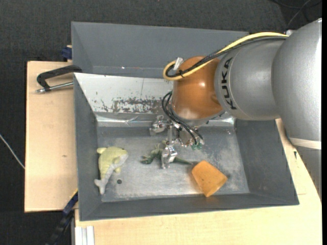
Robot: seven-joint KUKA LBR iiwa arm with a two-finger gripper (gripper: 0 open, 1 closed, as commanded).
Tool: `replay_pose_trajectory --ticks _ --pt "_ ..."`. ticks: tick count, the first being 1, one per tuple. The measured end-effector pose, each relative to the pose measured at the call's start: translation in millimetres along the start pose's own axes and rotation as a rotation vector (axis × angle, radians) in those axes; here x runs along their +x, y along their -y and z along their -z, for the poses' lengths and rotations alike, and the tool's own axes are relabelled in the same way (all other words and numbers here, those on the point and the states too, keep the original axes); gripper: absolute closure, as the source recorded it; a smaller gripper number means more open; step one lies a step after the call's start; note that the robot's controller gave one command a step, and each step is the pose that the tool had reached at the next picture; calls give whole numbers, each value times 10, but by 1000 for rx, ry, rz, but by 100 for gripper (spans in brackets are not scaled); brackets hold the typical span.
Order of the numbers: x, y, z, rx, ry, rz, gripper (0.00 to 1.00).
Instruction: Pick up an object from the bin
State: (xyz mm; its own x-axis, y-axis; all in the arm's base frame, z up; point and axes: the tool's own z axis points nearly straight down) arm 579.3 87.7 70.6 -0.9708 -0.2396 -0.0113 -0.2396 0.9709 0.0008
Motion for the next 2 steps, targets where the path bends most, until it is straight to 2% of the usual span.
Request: replay_pose_trajectory --ticks 1,2 --pt "-8 -11 53 0 5 0 100" --pt "29 273 1388 2 2 203 100"
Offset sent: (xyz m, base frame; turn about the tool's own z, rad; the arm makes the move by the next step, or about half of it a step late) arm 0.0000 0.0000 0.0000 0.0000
